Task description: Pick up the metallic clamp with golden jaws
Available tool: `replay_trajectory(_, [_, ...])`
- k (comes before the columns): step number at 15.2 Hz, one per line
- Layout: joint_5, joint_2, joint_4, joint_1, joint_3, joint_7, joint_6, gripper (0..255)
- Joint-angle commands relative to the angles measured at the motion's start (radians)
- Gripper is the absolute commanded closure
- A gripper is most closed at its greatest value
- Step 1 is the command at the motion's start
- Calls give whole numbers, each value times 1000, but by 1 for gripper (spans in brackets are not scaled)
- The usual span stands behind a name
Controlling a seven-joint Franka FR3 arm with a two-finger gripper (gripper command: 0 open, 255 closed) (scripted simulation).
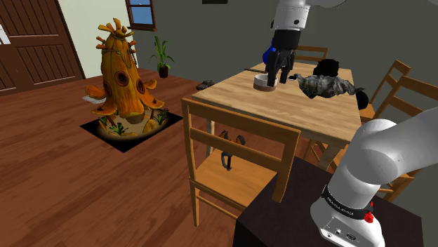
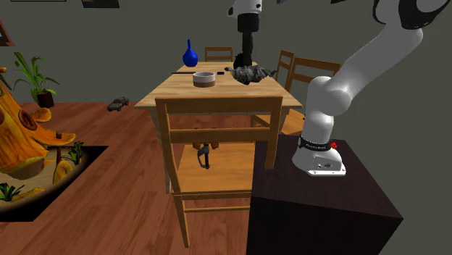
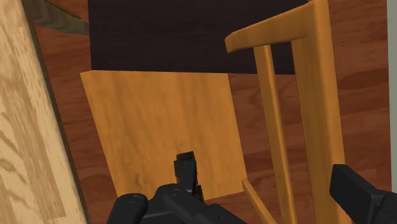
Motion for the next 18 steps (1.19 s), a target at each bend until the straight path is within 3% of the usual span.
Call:
replay_trajectory(1, [0, 0, 0, 0, 0, 0, 0, 0])
replay_trajectory(10, [-28, 165, -153, 9, -22, -109, 317, 0])
replay_trajectory(18, [-38, 408, -190, 18, -42, -200, 600, 0])
